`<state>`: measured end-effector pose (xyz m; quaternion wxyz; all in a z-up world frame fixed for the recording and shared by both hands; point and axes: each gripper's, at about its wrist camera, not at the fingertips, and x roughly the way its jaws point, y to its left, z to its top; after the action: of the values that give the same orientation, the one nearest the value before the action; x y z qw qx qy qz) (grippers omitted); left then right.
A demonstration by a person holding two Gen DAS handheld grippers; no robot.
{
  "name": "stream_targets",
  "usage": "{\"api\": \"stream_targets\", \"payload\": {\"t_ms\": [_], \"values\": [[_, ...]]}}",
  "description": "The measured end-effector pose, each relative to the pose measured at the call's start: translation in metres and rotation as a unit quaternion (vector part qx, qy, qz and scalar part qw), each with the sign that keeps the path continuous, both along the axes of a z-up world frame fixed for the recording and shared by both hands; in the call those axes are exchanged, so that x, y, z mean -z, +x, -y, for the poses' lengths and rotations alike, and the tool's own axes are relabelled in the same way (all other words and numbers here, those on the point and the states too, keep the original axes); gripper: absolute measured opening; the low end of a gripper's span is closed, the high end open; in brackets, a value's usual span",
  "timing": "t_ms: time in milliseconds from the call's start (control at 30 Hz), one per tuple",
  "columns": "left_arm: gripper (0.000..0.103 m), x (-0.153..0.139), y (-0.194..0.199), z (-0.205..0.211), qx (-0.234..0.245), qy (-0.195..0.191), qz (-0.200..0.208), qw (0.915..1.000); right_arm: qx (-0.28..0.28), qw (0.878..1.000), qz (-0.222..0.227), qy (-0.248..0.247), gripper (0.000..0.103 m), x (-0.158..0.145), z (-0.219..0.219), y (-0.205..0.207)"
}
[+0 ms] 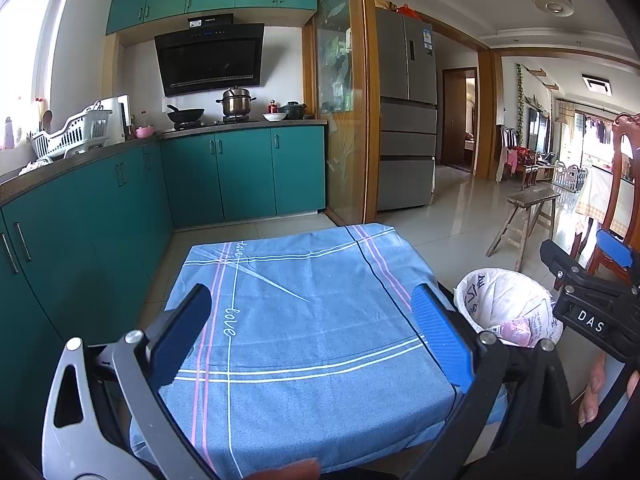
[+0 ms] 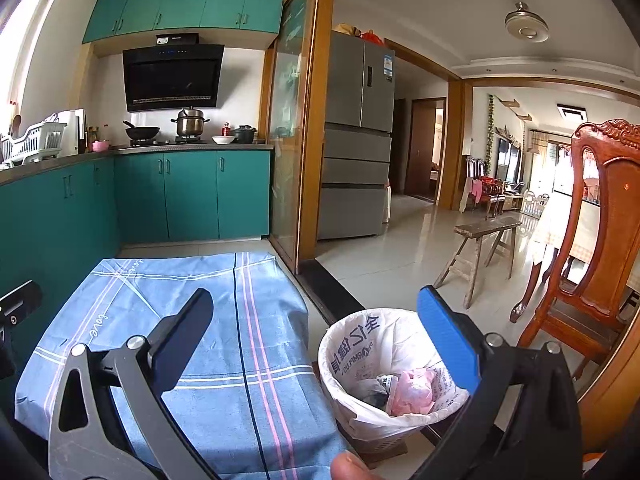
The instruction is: Collect trash
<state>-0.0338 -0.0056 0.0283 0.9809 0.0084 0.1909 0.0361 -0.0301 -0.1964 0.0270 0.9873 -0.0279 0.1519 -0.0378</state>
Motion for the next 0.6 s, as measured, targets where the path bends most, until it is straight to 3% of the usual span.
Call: {"api": "stream_targets", "payload": {"t_ms": [600], "values": [[0.1, 0.0, 0.0052, 0.0049, -0.001, 0.008, -0.011, 0.9999, -0.002, 1.0, -0.005, 0.007, 0.1, 0.0018, 0.0031, 0.0046]]}}
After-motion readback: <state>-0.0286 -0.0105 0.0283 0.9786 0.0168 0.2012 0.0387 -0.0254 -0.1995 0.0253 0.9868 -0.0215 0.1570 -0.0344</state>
